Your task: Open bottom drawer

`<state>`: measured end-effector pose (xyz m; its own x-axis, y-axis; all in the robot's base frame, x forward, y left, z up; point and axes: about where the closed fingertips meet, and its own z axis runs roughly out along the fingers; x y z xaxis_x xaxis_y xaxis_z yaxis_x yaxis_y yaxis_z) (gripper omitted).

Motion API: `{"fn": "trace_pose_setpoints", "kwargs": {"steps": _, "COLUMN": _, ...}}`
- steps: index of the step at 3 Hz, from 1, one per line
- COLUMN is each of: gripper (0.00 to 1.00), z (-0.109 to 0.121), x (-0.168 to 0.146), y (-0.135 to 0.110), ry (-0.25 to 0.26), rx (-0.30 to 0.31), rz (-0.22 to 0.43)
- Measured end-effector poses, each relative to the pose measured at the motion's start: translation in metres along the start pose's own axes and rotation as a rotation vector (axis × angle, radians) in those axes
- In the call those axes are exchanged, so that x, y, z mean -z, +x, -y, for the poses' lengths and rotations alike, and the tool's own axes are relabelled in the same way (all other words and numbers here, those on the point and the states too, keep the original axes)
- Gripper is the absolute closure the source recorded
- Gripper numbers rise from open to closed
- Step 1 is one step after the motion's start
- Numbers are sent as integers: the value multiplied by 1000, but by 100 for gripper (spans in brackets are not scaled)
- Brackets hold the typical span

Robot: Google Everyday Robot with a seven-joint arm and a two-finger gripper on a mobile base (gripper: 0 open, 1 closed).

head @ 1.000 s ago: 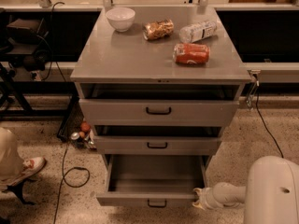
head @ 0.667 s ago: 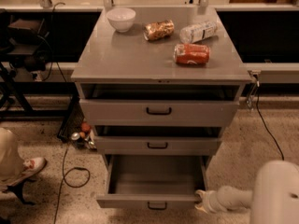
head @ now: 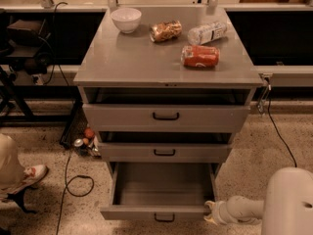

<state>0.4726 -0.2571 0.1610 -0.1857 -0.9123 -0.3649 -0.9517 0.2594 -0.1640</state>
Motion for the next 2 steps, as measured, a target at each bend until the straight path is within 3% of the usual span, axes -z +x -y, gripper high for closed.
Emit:
{"fn": "trace_pose_setpoints", "kwargs": {"steps": 1, "gripper": 82, "z": -2, "x": -1, "y": -1, "ry": -3, "rx": 0, "rz": 1}}
{"fn": "trace_pose_setpoints", "kwargs": {"steps": 2, "gripper": 51, "z": -4, "x": -3, "y": -1, "ry": -6, "rx": 0, "rz": 3}}
